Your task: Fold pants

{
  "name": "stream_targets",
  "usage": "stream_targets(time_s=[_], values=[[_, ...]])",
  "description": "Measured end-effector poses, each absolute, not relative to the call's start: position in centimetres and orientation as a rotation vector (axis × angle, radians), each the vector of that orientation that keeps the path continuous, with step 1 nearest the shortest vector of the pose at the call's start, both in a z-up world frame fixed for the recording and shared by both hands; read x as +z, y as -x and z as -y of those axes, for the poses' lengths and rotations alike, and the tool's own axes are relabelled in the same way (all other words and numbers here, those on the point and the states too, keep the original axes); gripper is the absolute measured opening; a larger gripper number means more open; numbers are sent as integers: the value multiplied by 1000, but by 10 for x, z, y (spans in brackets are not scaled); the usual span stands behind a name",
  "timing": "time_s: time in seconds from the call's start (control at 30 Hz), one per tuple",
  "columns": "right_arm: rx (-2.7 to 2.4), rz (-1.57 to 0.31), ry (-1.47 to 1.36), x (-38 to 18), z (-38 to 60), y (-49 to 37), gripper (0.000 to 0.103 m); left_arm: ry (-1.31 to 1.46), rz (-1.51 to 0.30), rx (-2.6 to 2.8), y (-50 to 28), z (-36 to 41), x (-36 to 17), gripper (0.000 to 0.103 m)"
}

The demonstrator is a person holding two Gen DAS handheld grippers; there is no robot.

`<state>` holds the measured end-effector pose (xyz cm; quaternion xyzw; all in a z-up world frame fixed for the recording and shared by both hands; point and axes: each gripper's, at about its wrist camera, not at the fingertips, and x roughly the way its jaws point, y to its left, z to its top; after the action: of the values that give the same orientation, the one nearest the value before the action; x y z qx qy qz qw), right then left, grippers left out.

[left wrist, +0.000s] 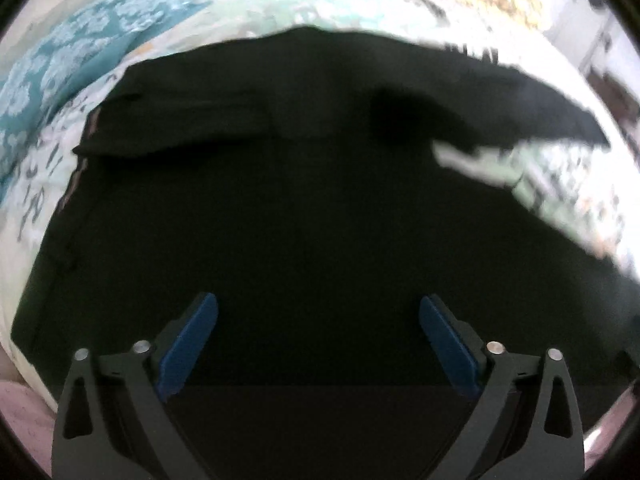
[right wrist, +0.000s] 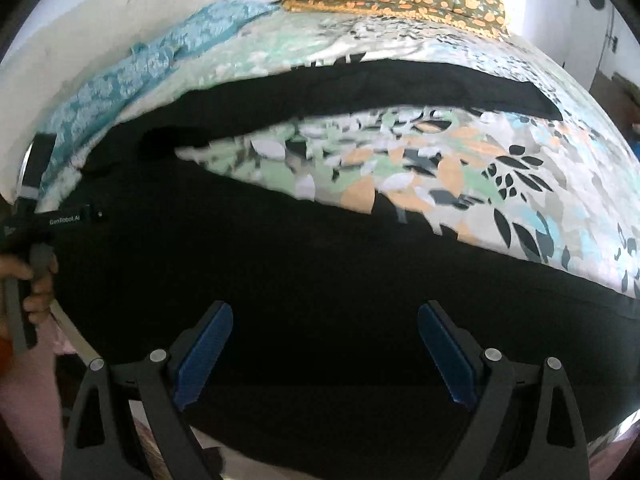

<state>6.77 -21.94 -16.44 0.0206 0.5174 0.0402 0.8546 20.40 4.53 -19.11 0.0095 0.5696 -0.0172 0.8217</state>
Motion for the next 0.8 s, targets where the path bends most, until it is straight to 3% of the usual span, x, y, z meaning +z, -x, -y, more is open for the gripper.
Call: stream_targets(time_s=[0.17,0.8], values=[[86,-1126,-38,-187,223,-63,103,-20,-1196,-48,-212,-46,-195,103],[77,-1089,-2,-193,219,-59,103,-51,-1163,-49,-200,-44,-197,103]])
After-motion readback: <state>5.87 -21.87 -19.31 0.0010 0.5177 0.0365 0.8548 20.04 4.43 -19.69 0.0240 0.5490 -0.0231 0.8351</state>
